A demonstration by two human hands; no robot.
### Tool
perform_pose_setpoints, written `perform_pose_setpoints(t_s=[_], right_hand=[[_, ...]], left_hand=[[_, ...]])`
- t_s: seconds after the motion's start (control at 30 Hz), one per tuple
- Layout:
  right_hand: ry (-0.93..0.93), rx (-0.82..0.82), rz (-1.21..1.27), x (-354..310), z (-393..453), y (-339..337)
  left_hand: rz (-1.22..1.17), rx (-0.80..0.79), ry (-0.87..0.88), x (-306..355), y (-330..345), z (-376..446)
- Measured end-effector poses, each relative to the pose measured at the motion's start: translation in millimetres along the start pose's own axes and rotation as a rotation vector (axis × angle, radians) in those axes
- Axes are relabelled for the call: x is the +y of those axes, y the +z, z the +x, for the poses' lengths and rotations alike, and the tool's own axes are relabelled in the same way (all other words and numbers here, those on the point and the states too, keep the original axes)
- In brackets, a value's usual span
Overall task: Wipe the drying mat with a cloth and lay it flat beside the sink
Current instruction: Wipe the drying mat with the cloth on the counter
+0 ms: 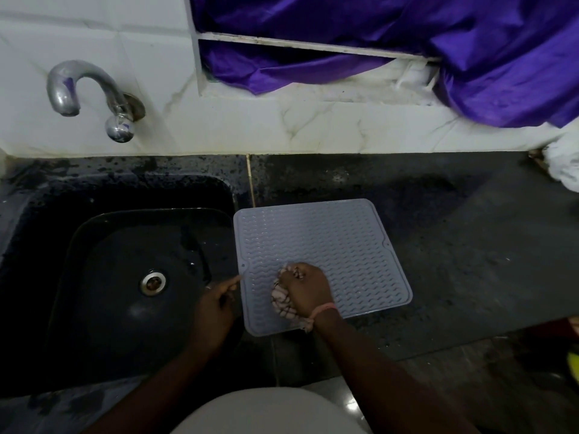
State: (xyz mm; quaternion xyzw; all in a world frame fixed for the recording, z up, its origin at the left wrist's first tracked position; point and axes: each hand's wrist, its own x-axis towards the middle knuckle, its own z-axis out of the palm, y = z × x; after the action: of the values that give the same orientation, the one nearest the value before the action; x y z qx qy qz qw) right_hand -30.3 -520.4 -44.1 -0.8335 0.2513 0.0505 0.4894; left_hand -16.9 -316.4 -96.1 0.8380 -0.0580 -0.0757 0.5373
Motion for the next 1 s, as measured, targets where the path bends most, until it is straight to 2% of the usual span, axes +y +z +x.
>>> perform_pose_setpoints(t_s=[0.07,0.2,0.3,0.37,0.5,0.63,0.87,1.0], right_hand=[[0.026,0.135,0.031,11.5,8.7,-28.3],[0.094,0.369,-0.184,41.6,25.2,-91.3],[0.181,0.433,-0.341,71.7,38.4,-125.8],[0.271,0.44,-0.389,80.6,42.9,-140.3],[0.336,0.455,-0.446,83.0,48.3,-158.9],[0.368,0.354,-0.401,88.1,59.8,-162.9],[0.347,0.25,-0.432,80.9,63.4,-161.5],[0.272,0.203,-0.466,73.3,57.3,-143.5]], left_hand=[[0.105,-0.068,0.093,2.3,2.3,-2.0],[0.415,-0.196,0.072,0.5,1.1,-9.3],[0.515,-0.207,0.097,-2.1,0.1,-11.2],[0.568,-0.216,0.075,-4.1,1.8,-11.0],[0.686,-0.247,0.07,-3.4,3.6,-11.2],[0.781,-0.236,0.019,4.5,5.5,-9.3],[0.812,-0.239,-0.039,8.9,8.2,-6.0],[0.815,-0.239,-0.07,11.6,10.7,-3.3]])
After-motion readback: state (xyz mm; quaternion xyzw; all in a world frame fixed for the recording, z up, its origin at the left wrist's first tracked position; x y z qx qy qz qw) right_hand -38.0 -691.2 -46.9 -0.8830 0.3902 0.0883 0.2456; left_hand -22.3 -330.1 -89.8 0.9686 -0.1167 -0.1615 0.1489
